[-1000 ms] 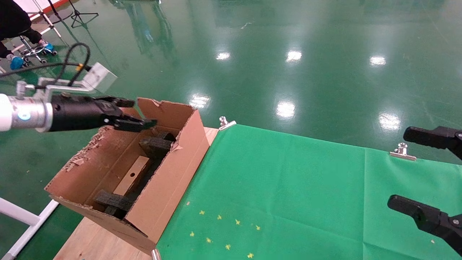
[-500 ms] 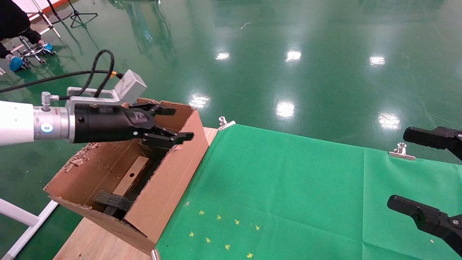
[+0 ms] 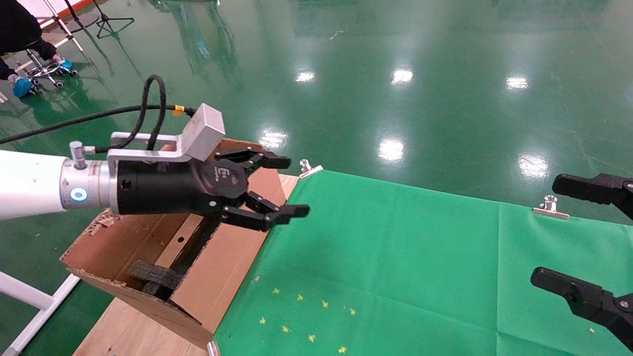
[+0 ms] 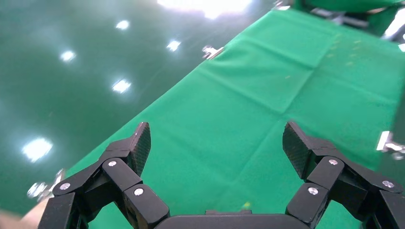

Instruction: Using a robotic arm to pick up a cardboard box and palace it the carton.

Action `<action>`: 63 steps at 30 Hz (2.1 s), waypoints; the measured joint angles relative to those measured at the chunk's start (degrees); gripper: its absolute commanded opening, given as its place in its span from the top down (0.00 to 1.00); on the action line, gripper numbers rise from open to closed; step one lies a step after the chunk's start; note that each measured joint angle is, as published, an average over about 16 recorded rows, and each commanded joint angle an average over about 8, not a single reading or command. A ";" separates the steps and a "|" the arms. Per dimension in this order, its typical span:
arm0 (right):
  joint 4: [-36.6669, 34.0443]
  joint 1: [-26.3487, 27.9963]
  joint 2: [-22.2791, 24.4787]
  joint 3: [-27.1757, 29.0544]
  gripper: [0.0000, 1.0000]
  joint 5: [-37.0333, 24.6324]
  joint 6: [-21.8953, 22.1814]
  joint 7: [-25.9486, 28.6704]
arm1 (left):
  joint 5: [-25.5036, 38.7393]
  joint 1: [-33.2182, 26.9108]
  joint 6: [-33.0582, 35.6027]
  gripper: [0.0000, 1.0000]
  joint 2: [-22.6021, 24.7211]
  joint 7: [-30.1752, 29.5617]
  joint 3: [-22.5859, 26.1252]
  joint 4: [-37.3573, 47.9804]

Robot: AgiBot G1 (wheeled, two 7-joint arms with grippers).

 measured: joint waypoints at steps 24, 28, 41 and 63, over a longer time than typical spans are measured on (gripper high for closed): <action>-0.01 -0.01 0.00 0.00 0.00 0.00 0.01 0.00 | -19.53 9.48 7.74 0.00 3.70 11.20 -6.43 -8.30; -0.01 -0.01 0.00 0.00 0.00 0.00 0.01 0.00 | -20.90 10.14 8.30 0.00 3.97 11.90 -6.90 -8.87; -0.02 -0.02 0.01 0.00 0.00 0.01 0.02 0.00 | -20.95 10.17 8.30 0.00 3.98 11.92 -6.91 -8.86; -0.02 -0.02 0.01 0.00 0.00 0.01 0.02 0.00 | -20.14 9.80 7.97 0.00 3.82 11.67 -6.63 -8.54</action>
